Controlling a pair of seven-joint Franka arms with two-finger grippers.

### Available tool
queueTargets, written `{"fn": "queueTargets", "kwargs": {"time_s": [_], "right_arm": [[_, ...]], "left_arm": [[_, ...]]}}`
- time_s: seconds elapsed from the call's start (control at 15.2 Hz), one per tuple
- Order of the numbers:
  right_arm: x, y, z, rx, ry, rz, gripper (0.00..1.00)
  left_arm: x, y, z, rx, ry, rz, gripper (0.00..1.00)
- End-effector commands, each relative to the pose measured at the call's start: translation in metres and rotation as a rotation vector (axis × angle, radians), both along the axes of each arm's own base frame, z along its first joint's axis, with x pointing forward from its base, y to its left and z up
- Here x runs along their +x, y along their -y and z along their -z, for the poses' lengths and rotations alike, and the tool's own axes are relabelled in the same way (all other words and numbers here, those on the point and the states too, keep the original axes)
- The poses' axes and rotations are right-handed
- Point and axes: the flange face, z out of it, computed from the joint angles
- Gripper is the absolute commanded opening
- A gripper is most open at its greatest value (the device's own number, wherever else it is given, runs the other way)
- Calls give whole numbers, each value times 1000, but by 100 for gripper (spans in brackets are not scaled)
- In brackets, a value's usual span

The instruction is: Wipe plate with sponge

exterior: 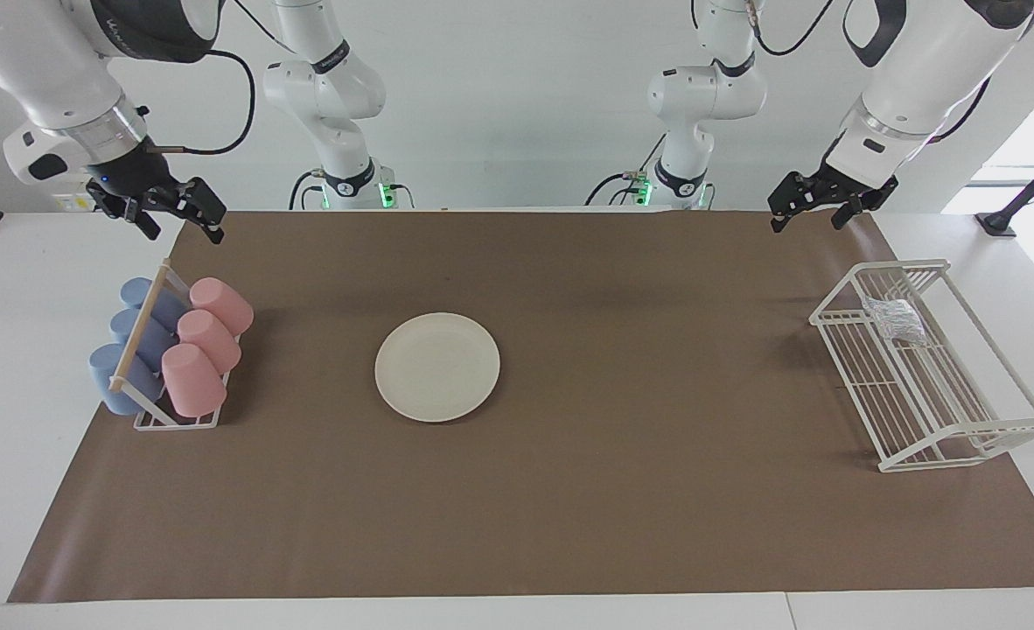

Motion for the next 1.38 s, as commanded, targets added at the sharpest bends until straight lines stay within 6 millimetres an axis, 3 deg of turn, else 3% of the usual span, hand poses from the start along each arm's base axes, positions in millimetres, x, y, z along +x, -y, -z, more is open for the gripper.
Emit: {"fn": "queueTargets", "kwargs": {"time_s": [0.0,0.79,0.98,1.31], "right_arm": [[4,-4,-6,-30,-3,-68,100],[4,-22,-7,-29,-18,-96,100],[1,-23,-3,-20,-34,-93,100],[-6,-20,3,-17,-59,-89,100]], "left_arm": [[-2,-2,-4,13,15,-7,100],[0,-11,-4,18,37,-36,100],[-6,-17,4,181,43,-32,100],[4,0,32,477,44,17,100]]}}
